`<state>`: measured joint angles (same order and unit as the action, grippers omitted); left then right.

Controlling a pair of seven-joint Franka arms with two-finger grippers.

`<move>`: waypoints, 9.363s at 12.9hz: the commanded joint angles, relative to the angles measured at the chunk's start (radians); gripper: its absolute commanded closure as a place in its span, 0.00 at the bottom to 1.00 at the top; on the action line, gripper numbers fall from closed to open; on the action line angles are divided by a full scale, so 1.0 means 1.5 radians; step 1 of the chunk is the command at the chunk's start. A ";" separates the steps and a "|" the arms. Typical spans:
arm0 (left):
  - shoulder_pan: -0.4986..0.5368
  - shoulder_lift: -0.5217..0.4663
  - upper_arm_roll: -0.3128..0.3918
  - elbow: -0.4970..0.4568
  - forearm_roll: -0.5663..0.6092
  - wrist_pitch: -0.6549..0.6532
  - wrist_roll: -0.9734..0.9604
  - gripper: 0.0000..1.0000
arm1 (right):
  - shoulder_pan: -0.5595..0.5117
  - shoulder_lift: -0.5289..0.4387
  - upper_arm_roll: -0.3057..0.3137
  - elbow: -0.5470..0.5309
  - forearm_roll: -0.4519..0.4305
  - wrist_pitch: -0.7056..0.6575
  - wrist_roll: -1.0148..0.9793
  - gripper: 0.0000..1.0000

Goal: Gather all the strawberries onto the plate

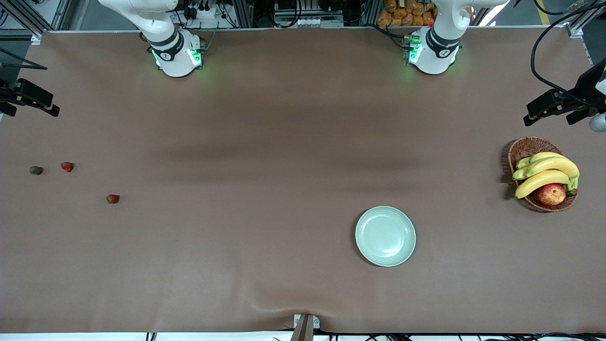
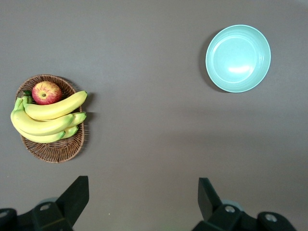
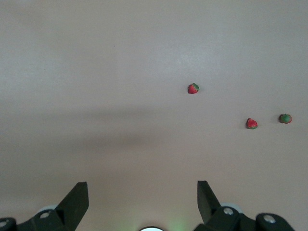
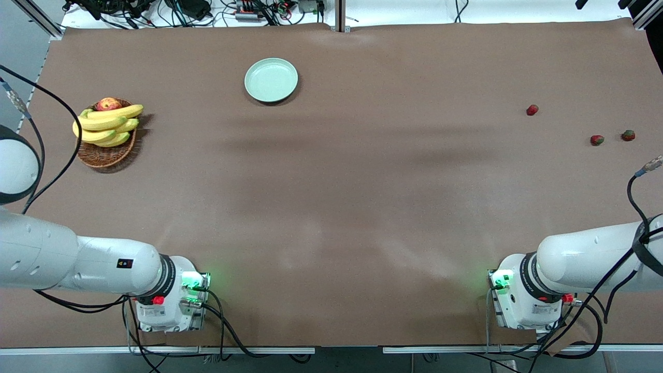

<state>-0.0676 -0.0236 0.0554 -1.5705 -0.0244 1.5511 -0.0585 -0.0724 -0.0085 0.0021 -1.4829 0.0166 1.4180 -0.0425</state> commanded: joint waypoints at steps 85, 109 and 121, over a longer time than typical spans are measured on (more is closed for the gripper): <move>0.004 0.026 0.004 0.010 0.001 -0.009 0.001 0.00 | -0.062 0.272 0.000 0.011 -0.054 0.197 -0.005 0.00; 0.005 0.033 0.005 0.010 0.000 -0.008 0.005 0.00 | -0.123 0.379 0.001 -0.272 -0.048 0.612 -0.111 0.00; 0.004 0.035 0.005 0.010 0.000 -0.007 0.004 0.00 | -0.126 0.407 0.002 -0.270 -0.045 0.642 -0.132 0.99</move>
<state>-0.0628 0.0204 0.0633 -1.5720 -0.0243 1.5478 -0.0579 -0.2498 0.6041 -0.0078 -1.8801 -0.0479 2.3699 -0.2270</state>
